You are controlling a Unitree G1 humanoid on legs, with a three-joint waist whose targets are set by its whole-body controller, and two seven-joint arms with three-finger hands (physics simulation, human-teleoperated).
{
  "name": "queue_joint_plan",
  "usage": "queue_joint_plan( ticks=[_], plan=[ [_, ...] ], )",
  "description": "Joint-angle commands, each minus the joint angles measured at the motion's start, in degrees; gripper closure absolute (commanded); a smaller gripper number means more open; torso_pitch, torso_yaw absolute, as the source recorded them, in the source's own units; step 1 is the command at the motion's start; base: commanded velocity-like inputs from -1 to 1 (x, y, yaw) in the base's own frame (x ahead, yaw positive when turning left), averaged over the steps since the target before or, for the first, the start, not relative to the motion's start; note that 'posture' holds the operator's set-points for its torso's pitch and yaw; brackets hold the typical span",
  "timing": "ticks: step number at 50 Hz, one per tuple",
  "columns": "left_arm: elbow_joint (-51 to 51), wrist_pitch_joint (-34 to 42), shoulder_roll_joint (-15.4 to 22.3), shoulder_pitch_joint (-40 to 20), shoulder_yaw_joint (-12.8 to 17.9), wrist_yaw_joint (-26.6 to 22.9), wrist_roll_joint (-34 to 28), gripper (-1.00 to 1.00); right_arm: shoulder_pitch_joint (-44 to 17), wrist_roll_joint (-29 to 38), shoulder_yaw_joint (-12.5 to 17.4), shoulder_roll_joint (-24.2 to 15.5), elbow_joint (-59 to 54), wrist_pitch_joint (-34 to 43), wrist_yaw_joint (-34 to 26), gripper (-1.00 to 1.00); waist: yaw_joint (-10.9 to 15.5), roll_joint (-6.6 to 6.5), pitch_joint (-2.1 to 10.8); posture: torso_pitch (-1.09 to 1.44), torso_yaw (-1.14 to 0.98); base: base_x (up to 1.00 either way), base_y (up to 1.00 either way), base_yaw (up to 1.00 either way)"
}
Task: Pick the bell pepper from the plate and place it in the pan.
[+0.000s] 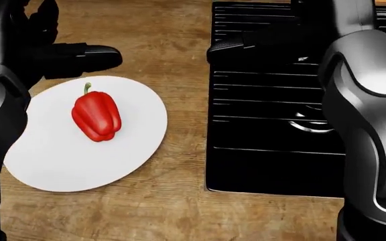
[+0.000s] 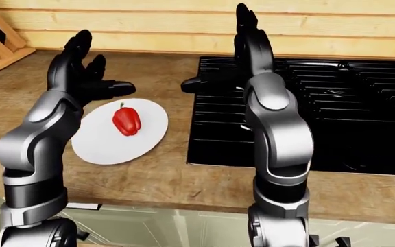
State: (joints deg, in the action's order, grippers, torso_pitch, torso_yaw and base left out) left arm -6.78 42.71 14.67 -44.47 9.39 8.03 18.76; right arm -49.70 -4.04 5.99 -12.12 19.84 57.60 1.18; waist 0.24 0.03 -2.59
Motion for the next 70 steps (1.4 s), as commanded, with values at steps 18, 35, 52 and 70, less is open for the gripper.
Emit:
queue_joint_plan(
  ticks=[18,35,52,70],
  plan=[
    [-10.85,8.31,2.98,1.08,-0.54,-8.44,-5.12,-1.00,-2.21,-0.76,1.01,-1.19,2.02,-0.95,0.42,-1.00,0.13,-0.41,1.37,0.00,0.00,0.00,0.00,0.00],
    [-14.78,9.14,0.82,8.12,-2.93,-20.31,-18.59,-1.00,-2.64,-1.56,1.28,-1.66,2.90,0.02,0.99,-1.00,0.26,-0.15,1.56,0.00,0.00,0.00,0.00,0.00],
    [-11.08,6.46,0.78,6.81,-2.83,-25.48,-26.46,-1.00,-2.77,-2.08,1.68,-2.20,3.21,0.06,1.01,-1.00,0.33,0.02,1.78,0.00,0.00,0.00,0.00,0.00],
    [-8.68,5.78,1.04,5.81,-2.49,-28.55,-29.64,-0.67,-2.53,-2.44,1.68,-2.29,2.92,-0.46,1.34,-1.00,0.37,0.09,1.84,0.00,0.00,0.00,0.00,0.00]
  ],
)
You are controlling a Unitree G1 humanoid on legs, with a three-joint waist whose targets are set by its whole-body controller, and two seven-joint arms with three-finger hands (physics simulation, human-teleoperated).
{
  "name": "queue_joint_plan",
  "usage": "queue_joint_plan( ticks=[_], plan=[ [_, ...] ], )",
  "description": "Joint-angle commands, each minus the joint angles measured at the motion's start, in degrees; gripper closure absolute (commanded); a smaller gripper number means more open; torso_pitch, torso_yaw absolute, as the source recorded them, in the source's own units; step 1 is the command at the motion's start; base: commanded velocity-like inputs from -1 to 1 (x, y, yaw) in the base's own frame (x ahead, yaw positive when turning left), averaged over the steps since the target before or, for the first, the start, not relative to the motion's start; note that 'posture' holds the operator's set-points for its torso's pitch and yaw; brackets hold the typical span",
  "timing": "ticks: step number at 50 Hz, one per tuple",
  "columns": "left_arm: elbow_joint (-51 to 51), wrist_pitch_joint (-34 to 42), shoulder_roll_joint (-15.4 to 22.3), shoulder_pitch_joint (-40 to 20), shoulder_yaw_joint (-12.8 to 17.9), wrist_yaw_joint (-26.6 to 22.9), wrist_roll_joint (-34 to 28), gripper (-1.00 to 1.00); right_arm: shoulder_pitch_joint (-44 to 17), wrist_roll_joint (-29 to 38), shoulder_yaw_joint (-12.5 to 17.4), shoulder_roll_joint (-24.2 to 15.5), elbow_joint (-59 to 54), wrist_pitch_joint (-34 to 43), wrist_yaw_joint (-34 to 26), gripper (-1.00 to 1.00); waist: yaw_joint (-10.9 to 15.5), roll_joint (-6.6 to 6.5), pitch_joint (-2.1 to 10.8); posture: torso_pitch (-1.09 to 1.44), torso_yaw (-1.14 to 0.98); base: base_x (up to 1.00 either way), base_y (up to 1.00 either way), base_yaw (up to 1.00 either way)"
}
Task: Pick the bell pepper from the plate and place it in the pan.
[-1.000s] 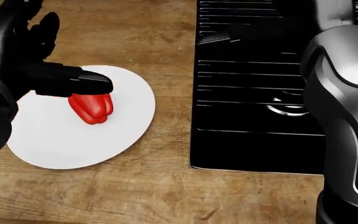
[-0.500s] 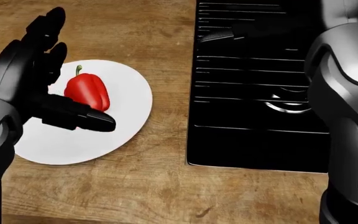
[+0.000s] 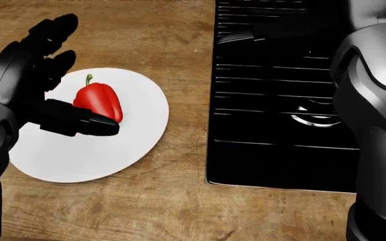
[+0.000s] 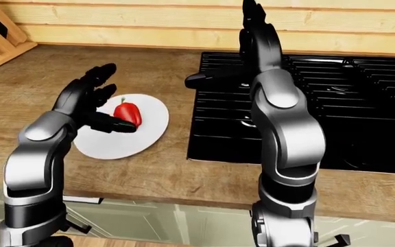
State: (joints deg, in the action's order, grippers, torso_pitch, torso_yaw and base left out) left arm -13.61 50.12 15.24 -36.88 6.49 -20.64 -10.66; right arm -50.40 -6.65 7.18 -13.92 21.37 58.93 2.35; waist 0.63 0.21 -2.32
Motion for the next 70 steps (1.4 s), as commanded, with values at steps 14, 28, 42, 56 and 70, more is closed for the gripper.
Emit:
queue_joint_plan(
  ticks=[14,28,42,56,70],
  plan=[
    [-0.44,-3.20,-0.04,-0.82,0.01,-0.88,-1.51,-0.57,-1.81,0.06,0.45,-0.61,1.70,-1.66,0.20,-1.00,-0.03,-0.01,1.52,0.00,0.00,0.00,0.00,0.00],
    [-0.01,-4.20,-0.31,-0.25,0.30,-0.90,-1.86,-0.54,-1.44,0.39,0.31,-0.43,1.66,-2.15,-0.04,-1.00,-0.01,0.02,1.49,0.00,0.00,0.00,0.00,0.00],
    [-0.13,-4.32,-0.92,0.06,-0.33,-1.56,-2.41,-0.44,-1.89,0.27,0.50,-0.49,1.97,-1.48,0.09,-1.00,0.04,0.03,1.52,0.00,0.00,0.00,0.00,0.00],
    [0.40,-5.07,-1.25,0.09,-0.71,-1.87,-3.02,-0.27,-2.00,0.04,0.50,-0.51,1.97,-1.35,0.21,-1.00,0.04,0.05,1.59,0.00,0.00,0.00,0.00,0.00],
    [1.15,-8.33,-2.10,2.43,-1.19,-2.05,-4.59,-0.20,-1.83,0.23,0.23,-0.37,2.00,-1.62,0.19,-1.00,0.04,0.00,1.77,0.00,0.00,0.00,0.00,0.00]
  ],
)
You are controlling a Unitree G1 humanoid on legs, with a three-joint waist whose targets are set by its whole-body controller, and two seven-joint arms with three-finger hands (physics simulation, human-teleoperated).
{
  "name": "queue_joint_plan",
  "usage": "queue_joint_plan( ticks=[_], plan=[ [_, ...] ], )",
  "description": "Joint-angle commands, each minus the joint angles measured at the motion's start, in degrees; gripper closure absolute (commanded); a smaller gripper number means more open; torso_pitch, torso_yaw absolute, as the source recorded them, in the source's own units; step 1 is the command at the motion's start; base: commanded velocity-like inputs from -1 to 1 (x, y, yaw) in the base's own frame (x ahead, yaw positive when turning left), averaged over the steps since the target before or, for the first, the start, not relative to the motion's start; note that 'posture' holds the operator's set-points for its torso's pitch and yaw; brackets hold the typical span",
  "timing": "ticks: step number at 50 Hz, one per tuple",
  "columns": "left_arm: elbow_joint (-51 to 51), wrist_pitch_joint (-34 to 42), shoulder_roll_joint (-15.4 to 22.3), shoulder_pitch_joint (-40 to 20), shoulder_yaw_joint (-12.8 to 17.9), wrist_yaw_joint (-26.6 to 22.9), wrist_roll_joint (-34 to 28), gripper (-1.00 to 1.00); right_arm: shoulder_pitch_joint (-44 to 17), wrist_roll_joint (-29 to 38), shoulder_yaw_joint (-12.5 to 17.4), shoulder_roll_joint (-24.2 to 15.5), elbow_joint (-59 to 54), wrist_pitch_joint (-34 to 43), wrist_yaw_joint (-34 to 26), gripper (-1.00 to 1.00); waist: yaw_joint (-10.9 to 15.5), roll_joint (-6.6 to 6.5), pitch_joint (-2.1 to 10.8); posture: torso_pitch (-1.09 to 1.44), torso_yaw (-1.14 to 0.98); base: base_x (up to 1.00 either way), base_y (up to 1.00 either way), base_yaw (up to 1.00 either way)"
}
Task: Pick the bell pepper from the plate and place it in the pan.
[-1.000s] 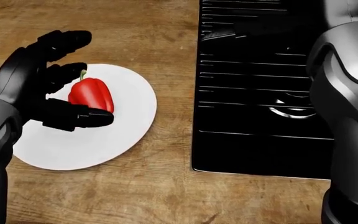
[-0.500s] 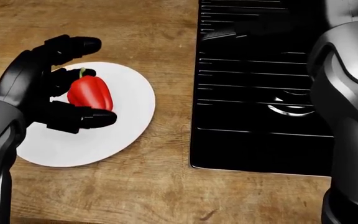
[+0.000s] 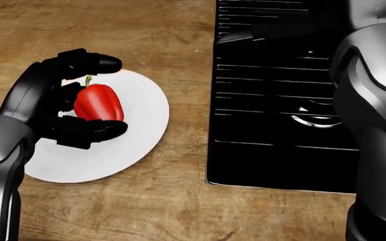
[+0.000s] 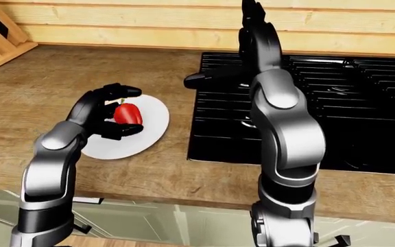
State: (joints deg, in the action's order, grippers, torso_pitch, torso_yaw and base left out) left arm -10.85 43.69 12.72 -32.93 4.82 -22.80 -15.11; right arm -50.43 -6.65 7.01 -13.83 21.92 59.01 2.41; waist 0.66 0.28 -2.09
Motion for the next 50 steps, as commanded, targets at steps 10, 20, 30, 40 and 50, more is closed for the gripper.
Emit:
queue_joint_plan(
  ticks=[10,20,30,40,50],
  plan=[
    [-1.00,-2.47,0.14,-2.04,0.76,0.18,-0.67,-0.13,-1.66,0.41,0.54,-0.51,0.86,-2.42,-0.07,-1.00,0.02,-0.03,1.52,0.00,0.00,0.00,0.00,0.00],
    [-1.37,-2.00,0.46,-3.10,1.69,0.83,0.35,0.39,-1.64,0.49,0.37,-0.34,1.42,-1.87,0.00,-1.00,-0.02,0.01,1.38,0.00,0.00,0.00,0.00,0.00],
    [-2.10,2.36,2.32,-8.78,3.28,3.10,4.53,0.76,-3.07,0.50,0.43,-0.65,2.66,0.47,0.25,-1.00,0.00,0.05,1.22,0.00,0.00,0.00,0.00,0.00],
    [-3.00,5.70,3.40,-11.63,4.58,6.86,9.47,0.97,-6.08,5.62,-0.95,-1.65,4.03,11.05,1.00,-1.00,0.01,-0.07,1.04,0.00,0.00,0.00,0.00,0.00],
    [-2.67,6.21,4.45,-12.81,4.83,10.53,13.94,1.00,-8.07,5.69,0.68,-1.14,5.88,18.23,0.62,-1.00,-0.08,-0.48,1.66,0.00,0.00,-0.01,0.00,0.00]
  ],
)
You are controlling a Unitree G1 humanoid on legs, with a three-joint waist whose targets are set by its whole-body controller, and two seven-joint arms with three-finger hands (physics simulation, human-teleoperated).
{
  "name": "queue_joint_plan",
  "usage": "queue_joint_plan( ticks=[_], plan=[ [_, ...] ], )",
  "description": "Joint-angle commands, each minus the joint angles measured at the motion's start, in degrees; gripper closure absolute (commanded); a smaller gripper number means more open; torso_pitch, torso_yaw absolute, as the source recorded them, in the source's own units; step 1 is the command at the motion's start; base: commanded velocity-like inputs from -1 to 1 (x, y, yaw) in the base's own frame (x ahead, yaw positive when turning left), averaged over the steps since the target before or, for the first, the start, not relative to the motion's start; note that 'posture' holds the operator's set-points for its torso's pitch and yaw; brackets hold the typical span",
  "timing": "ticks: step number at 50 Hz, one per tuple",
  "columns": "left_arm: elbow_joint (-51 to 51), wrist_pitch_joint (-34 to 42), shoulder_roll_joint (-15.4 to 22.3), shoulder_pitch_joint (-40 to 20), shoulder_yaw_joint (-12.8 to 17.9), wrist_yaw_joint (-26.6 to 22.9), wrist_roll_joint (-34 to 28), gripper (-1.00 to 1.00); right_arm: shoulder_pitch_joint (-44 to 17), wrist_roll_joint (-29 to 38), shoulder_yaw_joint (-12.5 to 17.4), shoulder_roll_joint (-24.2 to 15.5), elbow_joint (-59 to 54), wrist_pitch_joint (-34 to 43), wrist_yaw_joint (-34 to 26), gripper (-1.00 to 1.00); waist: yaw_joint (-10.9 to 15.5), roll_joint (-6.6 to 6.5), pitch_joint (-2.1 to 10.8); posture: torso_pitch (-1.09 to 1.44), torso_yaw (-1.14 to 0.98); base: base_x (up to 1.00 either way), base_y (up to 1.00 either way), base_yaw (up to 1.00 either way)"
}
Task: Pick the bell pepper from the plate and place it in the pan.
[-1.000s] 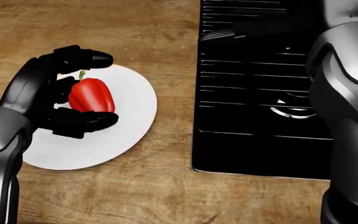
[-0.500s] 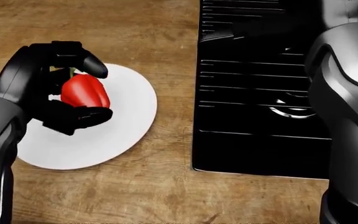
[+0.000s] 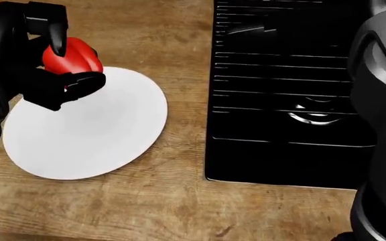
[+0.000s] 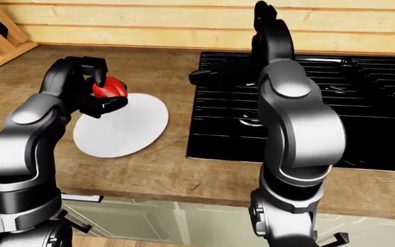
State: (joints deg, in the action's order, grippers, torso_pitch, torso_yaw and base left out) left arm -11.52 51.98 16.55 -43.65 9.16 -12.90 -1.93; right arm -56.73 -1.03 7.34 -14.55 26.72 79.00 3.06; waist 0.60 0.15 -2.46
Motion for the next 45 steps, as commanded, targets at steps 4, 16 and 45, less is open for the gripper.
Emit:
queue_joint_plan(
  ticks=[4,16,45],
  plan=[
    [-1.74,-2.29,0.95,-2.02,0.45,1.23,1.58,1.00,-1.82,-0.21,0.42,-0.16,1.13,-2.02,-0.08,-1.00,-0.50,-0.74,3.35,0.00,0.00,-0.34,0.00,0.00],
    [-2.17,-1.94,1.51,-1.65,0.33,1.92,2.47,1.00,-1.86,-1.03,0.77,-0.02,1.26,-2.68,0.27,-1.00,-0.82,-1.57,2.59,0.00,0.00,-0.32,0.00,0.00],
    [-2.10,-2.40,1.78,-1.07,0.58,2.53,3.09,1.00,-0.79,-1.86,0.27,0.08,0.94,-4.90,0.82,-1.00,-2.39,-3.98,1.19,0.00,0.00,-0.16,0.00,-0.11]
  ],
)
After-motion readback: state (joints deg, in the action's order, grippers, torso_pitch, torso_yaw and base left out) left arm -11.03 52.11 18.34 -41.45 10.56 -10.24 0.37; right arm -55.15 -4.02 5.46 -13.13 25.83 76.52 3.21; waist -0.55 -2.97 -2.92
